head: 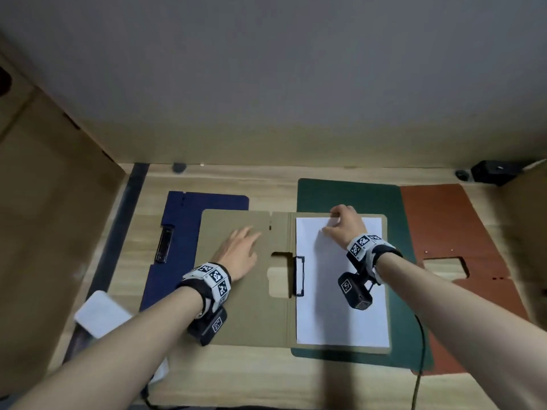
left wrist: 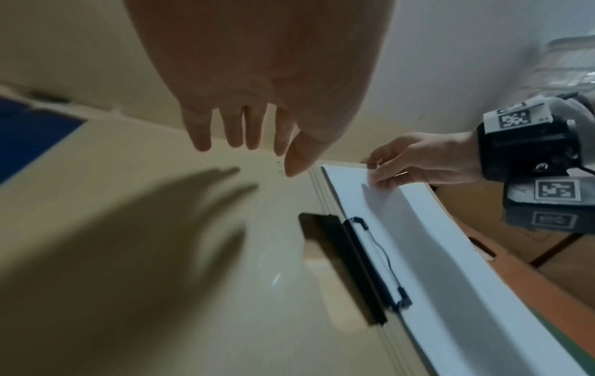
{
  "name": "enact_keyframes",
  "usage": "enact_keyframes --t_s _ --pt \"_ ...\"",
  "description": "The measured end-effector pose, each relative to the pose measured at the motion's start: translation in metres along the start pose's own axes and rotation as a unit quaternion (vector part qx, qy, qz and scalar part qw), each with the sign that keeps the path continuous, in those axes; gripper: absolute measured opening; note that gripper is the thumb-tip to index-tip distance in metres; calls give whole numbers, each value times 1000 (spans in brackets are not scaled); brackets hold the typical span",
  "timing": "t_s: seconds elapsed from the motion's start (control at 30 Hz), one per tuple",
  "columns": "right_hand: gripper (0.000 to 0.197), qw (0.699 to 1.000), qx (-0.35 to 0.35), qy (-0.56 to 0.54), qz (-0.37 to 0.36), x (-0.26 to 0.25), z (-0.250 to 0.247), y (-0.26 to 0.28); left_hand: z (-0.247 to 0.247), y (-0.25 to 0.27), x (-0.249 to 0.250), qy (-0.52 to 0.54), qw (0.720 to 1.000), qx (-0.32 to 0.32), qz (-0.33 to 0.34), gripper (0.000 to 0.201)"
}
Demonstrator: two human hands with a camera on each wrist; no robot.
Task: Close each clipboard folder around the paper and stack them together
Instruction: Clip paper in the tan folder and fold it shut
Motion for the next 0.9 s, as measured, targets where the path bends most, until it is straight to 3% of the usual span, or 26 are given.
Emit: enact_keyframes --t_s 0.13,0.27,0.4,0.6,0.77,0.9 --pt "55 998 -51 10 25 15 32 -20 50 9 -51 -40 992 -110 -50 67" --pt "42 999 -39 -14 2 18 44 -16 63 11 -59 -51 992 -114 -26 74" --pt "42 998 -34 -27 -39 16 45 3 61 8 -57 -20 994 -102 -37 71" --pt "47 995 -54 -29 -81 26 49 46 43 23 -55 88 993 -9 -77 54" --pt "40 991 -66 -43 -112 40 58 88 34 59 -83 158 965 94 -189 43" --pt "53 985 -103 25 -134 55 80 119 41 91 -114 119 941 110 -298 47"
Point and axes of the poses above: each hand's wrist, its own y-axis away from the middle knuckle, its own z-axis out of the palm, x = y × z, the point moved 7 cm from there along -y, towards the middle knuckle, and after that the axes turned 3 degrees about z, right-handed, at the moved point
